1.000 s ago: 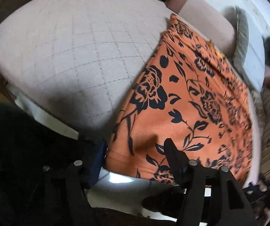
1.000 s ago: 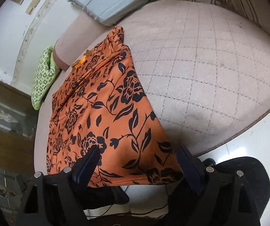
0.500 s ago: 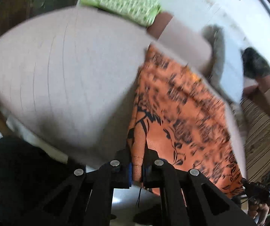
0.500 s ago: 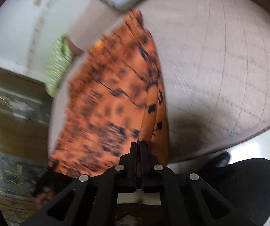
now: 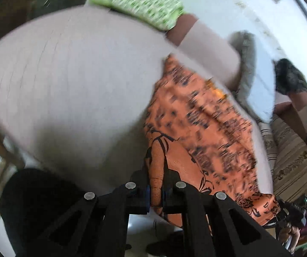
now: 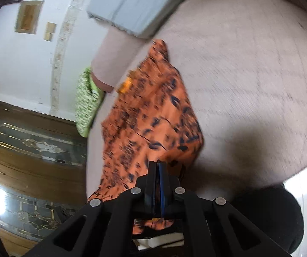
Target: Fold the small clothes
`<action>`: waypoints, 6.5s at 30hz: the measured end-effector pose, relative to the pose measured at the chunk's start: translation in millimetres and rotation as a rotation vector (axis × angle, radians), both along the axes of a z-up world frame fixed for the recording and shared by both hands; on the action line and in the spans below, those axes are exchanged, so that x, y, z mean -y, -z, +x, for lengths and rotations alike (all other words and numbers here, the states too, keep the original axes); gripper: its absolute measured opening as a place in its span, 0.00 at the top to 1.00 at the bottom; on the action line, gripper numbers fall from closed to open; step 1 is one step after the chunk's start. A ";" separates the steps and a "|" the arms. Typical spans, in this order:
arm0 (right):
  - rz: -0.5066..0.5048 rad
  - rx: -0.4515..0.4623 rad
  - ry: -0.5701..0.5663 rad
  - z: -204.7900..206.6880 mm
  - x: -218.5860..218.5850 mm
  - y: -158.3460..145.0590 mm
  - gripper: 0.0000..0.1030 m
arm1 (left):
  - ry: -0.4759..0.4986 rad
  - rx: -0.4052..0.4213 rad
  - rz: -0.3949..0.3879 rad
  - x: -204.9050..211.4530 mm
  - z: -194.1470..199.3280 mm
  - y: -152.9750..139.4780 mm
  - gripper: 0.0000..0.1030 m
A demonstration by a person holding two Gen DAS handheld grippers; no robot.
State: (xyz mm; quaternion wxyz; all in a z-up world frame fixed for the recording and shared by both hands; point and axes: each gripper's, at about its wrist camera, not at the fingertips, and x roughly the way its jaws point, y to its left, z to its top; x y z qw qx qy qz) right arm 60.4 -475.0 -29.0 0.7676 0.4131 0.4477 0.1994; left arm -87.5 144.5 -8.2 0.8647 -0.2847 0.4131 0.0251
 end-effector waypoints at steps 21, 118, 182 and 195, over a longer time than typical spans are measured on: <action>-0.331 0.121 -0.109 229.7 -46.8 -9.7 0.28 | -0.045 -0.115 0.056 -47.8 338.0 32.1 0.42; -0.666 0.277 -0.341 291.6 -135.6 -30.7 0.31 | 0.231 0.042 0.683 56.6 309.2 42.2 0.59; -0.795 0.028 -0.159 221.3 -166.0 23.5 0.30 | 0.198 0.133 0.506 74.9 265.1 35.1 0.31; -0.420 0.127 -0.299 224.7 -223.7 -2.1 0.34 | 0.202 0.058 0.580 88.4 249.8 51.5 0.29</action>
